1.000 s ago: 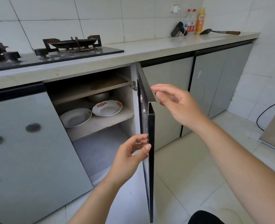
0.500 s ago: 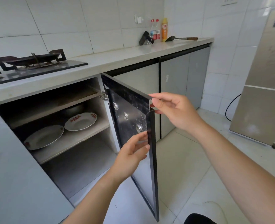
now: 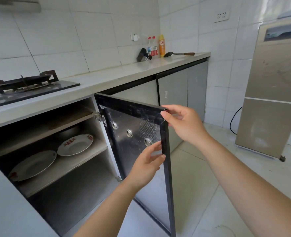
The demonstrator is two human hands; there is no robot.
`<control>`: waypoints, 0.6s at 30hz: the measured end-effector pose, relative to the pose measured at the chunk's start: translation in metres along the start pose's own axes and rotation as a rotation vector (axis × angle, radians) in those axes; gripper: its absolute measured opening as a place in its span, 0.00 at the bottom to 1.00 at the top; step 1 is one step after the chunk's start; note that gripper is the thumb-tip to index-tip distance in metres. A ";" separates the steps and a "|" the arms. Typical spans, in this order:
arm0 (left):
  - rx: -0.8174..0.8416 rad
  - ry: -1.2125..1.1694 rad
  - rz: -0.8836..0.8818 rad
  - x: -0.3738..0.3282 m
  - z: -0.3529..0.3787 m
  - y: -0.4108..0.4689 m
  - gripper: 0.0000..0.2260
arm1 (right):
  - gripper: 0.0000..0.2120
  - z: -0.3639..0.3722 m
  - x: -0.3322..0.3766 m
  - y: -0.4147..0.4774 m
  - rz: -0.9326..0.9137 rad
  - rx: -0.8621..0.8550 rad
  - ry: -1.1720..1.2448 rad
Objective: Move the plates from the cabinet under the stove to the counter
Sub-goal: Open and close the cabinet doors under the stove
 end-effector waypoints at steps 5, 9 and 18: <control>0.008 0.096 0.022 0.002 0.012 0.019 0.19 | 0.10 -0.012 -0.014 0.010 0.050 -0.073 -0.003; 0.021 0.122 0.019 0.002 0.016 0.031 0.18 | 0.07 -0.018 -0.024 0.017 0.070 -0.118 -0.030; -0.024 0.122 0.025 0.005 -0.003 0.036 0.18 | 0.06 -0.020 -0.022 0.017 0.065 -0.128 -0.037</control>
Point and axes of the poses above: each hand's wrist, its own y-axis towards the middle knuckle, its own z-axis out of the palm, x = y × z, the point moved 7 cm from there along y, towards the middle knuckle, and after that the axes turned 11 degrees about -y, right-handed, at the moved point
